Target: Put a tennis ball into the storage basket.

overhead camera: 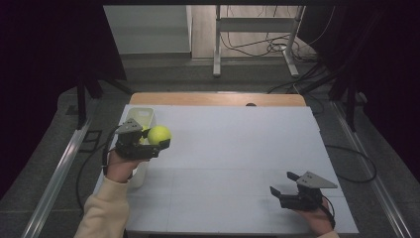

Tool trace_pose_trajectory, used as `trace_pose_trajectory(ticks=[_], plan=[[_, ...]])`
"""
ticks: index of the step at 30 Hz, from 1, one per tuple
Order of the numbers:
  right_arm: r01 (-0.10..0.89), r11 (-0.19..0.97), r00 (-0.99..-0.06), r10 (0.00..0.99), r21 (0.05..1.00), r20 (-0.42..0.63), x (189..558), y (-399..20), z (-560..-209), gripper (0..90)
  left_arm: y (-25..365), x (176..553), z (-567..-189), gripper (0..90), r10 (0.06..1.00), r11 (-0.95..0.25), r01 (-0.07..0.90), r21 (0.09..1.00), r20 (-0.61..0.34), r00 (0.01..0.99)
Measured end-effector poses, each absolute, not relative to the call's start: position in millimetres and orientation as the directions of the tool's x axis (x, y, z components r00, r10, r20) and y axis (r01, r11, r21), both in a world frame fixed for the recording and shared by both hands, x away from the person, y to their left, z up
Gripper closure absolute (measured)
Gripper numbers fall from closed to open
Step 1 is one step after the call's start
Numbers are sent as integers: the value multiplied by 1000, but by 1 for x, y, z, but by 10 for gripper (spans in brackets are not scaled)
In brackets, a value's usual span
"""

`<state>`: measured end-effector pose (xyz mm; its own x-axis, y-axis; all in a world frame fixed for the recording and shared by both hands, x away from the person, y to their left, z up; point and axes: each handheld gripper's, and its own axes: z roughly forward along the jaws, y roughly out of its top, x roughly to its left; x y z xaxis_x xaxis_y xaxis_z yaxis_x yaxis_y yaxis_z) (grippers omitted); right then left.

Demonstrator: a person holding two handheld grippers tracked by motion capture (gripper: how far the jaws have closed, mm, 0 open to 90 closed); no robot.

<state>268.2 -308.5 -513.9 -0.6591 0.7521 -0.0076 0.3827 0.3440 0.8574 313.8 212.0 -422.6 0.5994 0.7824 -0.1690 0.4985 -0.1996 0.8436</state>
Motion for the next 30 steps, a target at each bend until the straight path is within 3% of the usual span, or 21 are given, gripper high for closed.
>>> trace_pose_trajectory(ticks=[30], plan=[[382, 348, -657, 754, 856, -13, 268, -308, -514, 155, 243, 311, -426, 262, 823, -146, 519, 843, -188, 537]])
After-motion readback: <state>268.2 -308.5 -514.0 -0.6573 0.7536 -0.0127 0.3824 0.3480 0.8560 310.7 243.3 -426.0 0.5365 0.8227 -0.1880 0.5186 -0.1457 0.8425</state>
